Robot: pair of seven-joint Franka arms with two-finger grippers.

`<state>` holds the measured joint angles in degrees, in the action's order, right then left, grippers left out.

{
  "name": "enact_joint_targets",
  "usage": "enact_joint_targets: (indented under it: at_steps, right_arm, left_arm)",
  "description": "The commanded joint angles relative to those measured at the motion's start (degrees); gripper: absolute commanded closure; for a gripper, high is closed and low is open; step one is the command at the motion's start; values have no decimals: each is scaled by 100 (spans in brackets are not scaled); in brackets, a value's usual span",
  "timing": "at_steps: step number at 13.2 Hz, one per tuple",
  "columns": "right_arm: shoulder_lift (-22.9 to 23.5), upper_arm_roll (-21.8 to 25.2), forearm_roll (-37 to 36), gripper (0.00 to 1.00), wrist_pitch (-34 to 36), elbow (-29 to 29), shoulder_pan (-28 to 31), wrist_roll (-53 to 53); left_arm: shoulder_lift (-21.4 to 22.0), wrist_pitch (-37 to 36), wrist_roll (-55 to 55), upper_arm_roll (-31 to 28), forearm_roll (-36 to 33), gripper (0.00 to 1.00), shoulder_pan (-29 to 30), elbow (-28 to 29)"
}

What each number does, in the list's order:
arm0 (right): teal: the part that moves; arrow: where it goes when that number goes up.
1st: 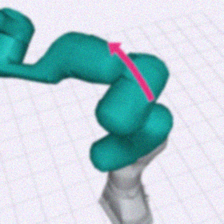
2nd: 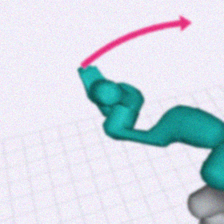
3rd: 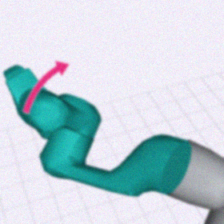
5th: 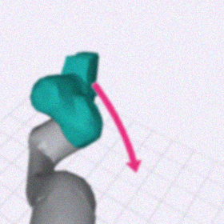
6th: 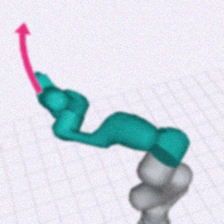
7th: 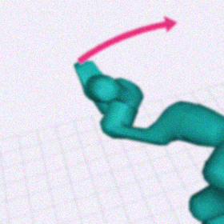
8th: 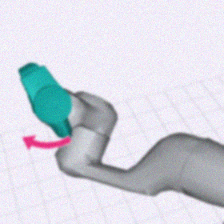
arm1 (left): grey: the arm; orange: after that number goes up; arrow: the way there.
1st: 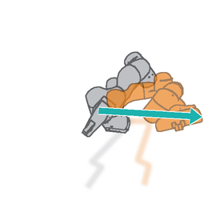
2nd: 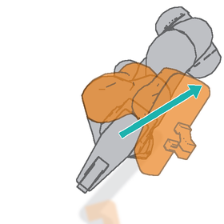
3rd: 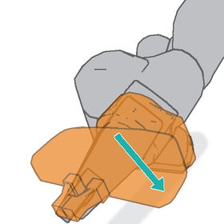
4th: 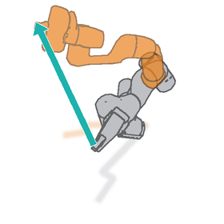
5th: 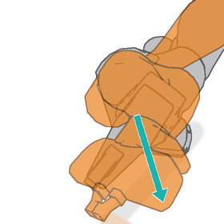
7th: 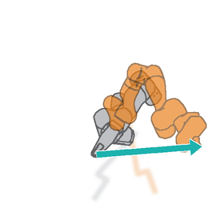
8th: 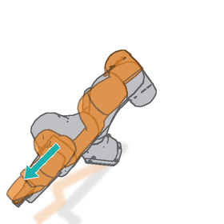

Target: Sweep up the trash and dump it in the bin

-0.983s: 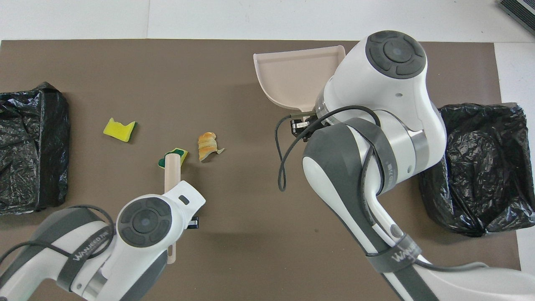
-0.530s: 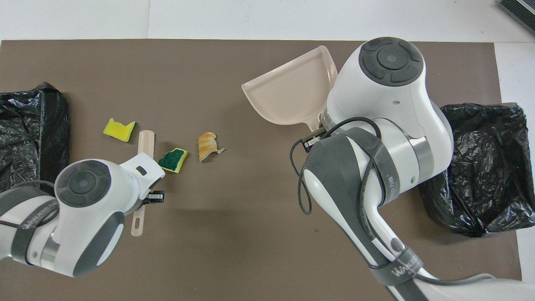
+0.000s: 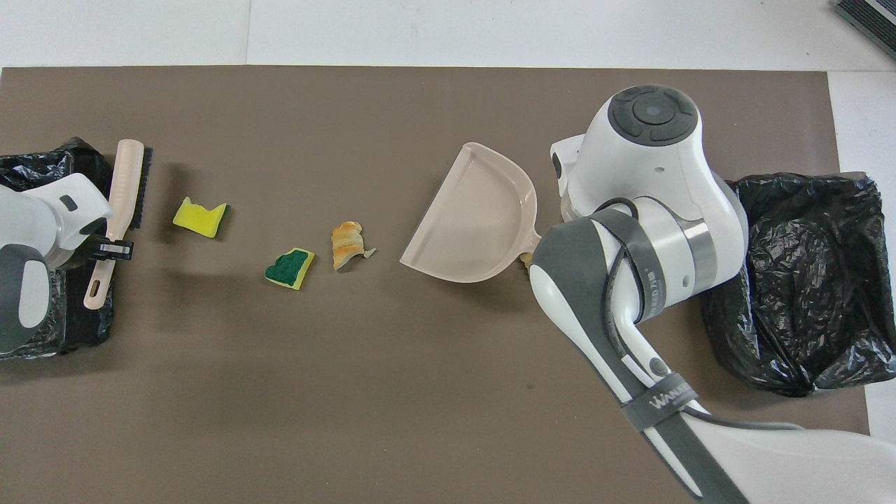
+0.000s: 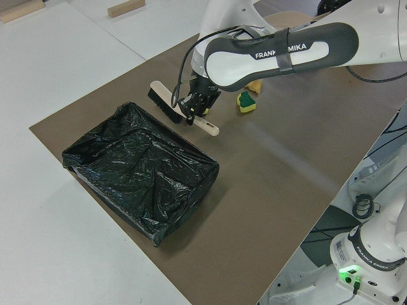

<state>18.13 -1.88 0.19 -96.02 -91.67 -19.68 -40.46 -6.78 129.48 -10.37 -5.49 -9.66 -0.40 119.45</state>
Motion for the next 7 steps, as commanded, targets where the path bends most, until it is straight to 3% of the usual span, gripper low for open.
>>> enact_joint_targets:
  at_steps: [1,4,7]
  right_arm:
    - [32,-49,-141,100,-232,-115,-80,-759]
    - [121,-41,-422,100,-268,-167,-325,-1034]
    - [112,-41,-529,100,-426,-360,-466,-956]
  left_arm:
    - [-87,70,-141,101,8,100,-126,209]
    - [291,-27,34,101,16,100,-609,807]
    - [388,-423,500,119,16,100,-1215,861]
